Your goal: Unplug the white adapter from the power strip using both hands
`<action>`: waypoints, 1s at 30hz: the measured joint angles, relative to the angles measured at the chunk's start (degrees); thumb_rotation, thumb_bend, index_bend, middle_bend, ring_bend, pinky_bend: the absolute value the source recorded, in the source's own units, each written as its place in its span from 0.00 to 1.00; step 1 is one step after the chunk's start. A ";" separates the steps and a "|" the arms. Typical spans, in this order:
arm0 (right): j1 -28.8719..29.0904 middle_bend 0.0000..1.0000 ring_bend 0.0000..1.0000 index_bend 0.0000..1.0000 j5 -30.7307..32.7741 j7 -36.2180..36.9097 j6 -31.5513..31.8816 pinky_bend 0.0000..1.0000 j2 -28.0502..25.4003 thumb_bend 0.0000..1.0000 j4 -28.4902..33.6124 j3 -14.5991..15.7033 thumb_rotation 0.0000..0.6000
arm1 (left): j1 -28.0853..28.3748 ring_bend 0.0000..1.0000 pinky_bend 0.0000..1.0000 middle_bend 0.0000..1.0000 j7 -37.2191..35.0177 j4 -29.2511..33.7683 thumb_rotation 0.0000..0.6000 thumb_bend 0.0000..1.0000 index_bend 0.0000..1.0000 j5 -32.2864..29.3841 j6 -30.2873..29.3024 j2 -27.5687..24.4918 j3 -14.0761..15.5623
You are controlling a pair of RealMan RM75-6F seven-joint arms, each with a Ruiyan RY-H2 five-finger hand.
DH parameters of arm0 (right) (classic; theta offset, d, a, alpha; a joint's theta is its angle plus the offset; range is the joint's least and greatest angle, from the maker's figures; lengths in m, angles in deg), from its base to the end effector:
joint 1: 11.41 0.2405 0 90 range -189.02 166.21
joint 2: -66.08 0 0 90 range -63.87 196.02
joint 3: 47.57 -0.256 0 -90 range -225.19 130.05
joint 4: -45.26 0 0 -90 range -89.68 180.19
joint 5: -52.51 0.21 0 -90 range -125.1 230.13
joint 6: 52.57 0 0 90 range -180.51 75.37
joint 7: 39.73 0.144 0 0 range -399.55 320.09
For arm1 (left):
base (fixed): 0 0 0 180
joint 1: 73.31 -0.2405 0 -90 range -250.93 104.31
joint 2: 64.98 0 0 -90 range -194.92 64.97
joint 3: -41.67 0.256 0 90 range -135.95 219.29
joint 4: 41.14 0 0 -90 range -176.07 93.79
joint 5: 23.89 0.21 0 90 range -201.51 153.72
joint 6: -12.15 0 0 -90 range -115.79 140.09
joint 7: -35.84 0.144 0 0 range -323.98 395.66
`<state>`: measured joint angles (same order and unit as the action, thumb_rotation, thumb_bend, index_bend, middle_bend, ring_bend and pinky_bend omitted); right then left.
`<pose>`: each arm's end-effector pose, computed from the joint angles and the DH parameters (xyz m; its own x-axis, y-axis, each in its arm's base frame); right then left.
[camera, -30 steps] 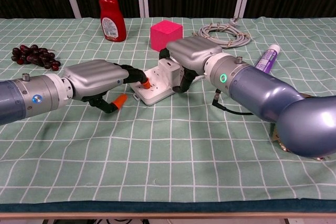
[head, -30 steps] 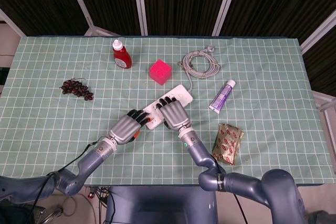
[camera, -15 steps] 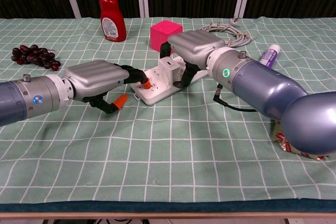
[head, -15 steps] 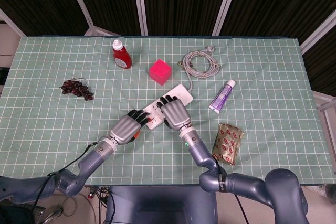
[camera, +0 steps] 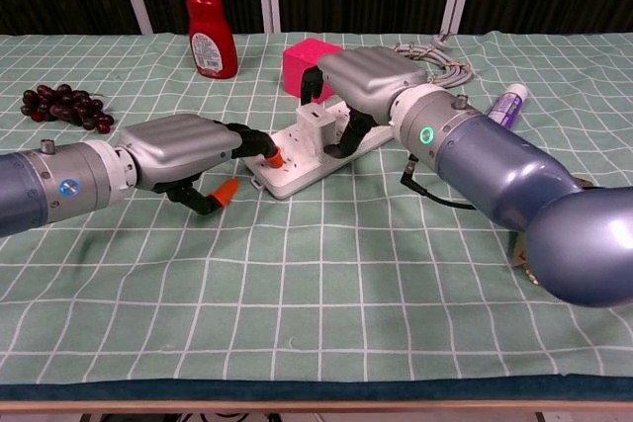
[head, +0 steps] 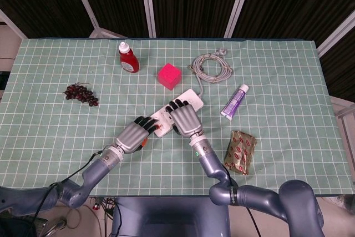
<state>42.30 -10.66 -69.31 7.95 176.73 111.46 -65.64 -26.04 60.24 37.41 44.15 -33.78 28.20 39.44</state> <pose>-0.0498 -0.3701 -0.0838 0.4529 -0.0438 0.8905 -0.8127 -0.4311 0.3921 -0.1509 0.3217 -0.0711 0.6881 0.3126 0.6548 0.6783 -0.5977 -0.4274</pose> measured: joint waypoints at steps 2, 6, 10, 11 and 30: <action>-0.01 0.28 0.23 0.78 -0.52 0.29 0.80 0.35 -0.06 0.76 0.20 -0.42 1.00 | -0.06 0.08 0.16 0.15 -0.08 0.07 1.00 0.64 0.22 -0.10 -0.12 -0.15 -0.09; -0.13 0.28 0.23 0.78 -1.03 -0.54 1.72 0.35 -1.03 0.76 1.94 -0.77 1.00 | -0.14 0.08 0.15 0.15 0.00 0.40 1.00 0.64 0.22 -0.17 -0.44 -0.44 -0.20; -0.38 0.28 0.23 0.78 -1.38 -1.78 2.96 0.35 -2.50 0.76 4.41 -1.29 1.00 | -0.21 0.08 0.15 0.15 0.07 0.93 1.00 0.64 0.22 -0.21 -0.82 -0.73 -0.41; -0.44 0.28 0.23 0.78 -1.42 -2.06 3.22 0.35 -2.85 0.76 5.02 -1.44 1.00 | -0.23 0.08 0.15 0.15 0.11 1.18 1.00 0.64 0.21 -0.20 -1.01 -0.85 -0.49; -5.77 0.28 0.23 0.78 -0.53 -9.65 10.21 0.35 -14.07 0.76 20.92 -1.90 1.00 | -3.11 0.08 0.14 0.13 -3.70 11.91 1.00 0.46 0.20 1.43 -12.27 -8.59 -6.34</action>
<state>36.53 -11.20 -78.96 18.16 162.66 132.38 -67.53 -29.16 56.54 49.32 45.59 -46.05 19.61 33.10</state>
